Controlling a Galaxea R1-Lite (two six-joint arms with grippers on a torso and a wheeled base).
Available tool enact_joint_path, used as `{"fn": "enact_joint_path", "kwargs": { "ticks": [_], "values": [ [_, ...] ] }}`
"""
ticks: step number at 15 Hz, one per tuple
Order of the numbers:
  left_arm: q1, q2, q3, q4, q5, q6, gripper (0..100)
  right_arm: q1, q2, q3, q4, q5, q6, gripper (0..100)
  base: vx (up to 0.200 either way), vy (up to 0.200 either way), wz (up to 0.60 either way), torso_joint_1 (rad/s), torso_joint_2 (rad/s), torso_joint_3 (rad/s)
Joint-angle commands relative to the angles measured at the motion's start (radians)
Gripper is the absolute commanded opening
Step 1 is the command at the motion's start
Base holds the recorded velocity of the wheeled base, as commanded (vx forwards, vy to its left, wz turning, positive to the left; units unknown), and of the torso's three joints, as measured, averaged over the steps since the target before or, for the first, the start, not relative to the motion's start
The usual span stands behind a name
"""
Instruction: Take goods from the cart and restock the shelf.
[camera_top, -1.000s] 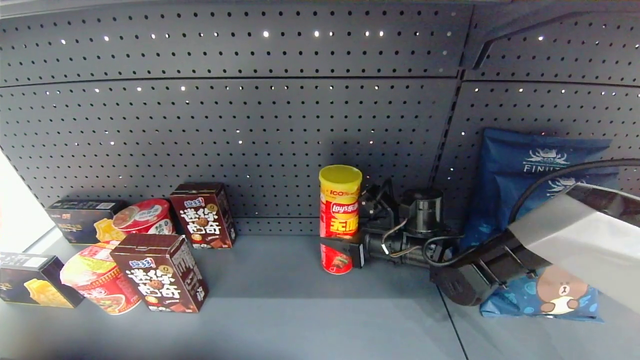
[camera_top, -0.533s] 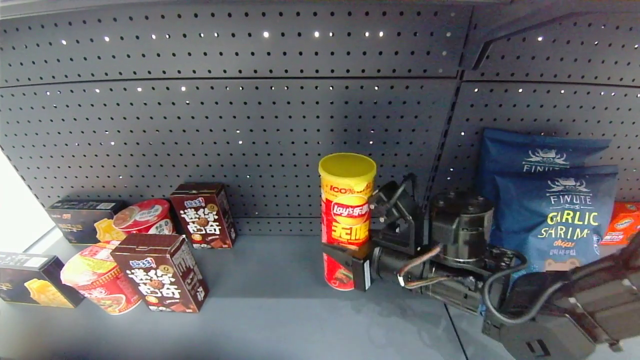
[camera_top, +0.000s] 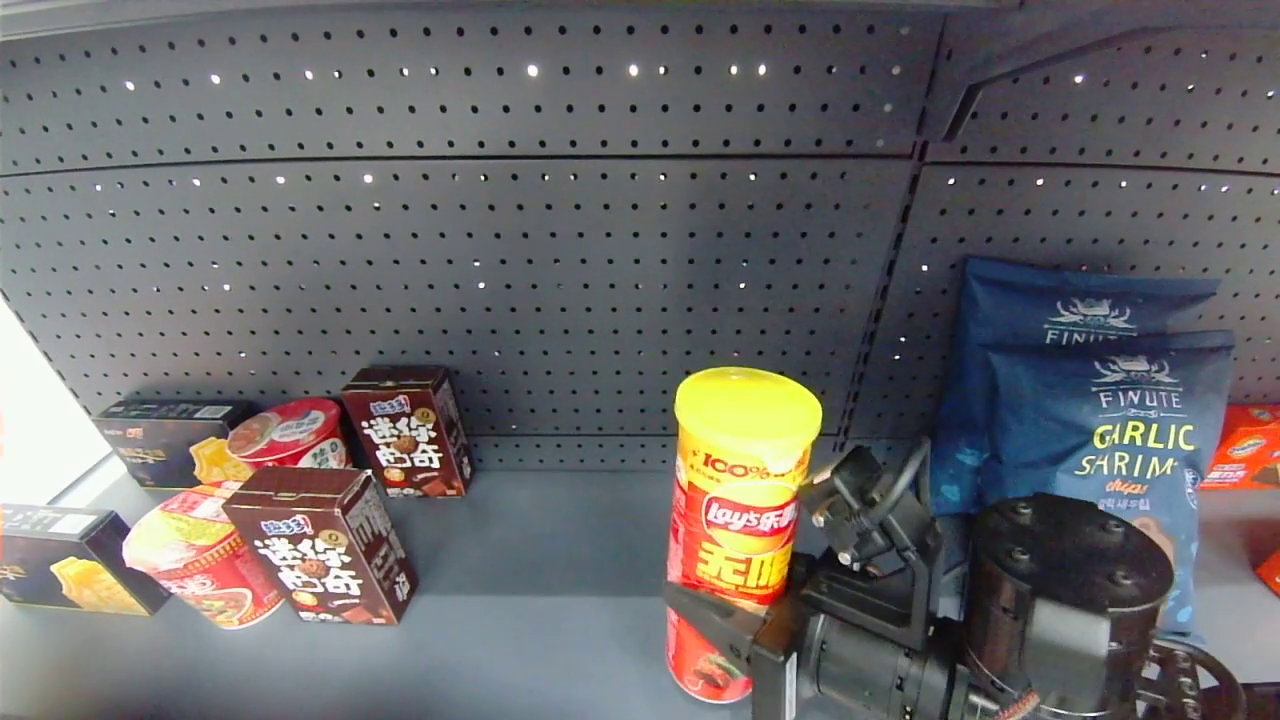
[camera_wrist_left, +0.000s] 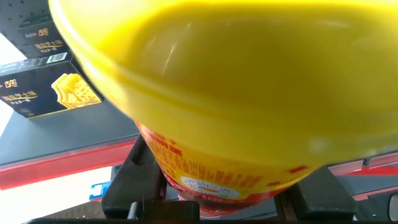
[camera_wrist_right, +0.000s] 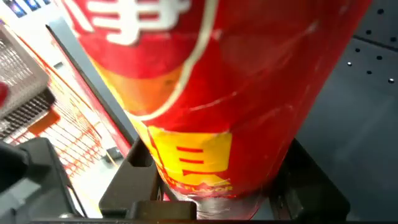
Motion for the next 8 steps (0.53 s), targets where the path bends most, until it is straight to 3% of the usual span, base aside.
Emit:
{"fn": "enact_joint_path", "kwargs": {
  "ticks": [1,8],
  "values": [
    [0.002,0.000,-0.001,0.000,0.006,0.002,0,-0.002,-0.005,0.052,-0.013,0.002,0.004,0,0.000,0.000,0.00,0.000,0.00,0.000],
    [0.002,-0.002,-0.001,-0.003,0.028,0.002,0,-0.042,0.138,0.058,-0.136,0.002,0.001,0,0.000,0.000,0.00,0.000,0.00,0.000]
  ]
}}
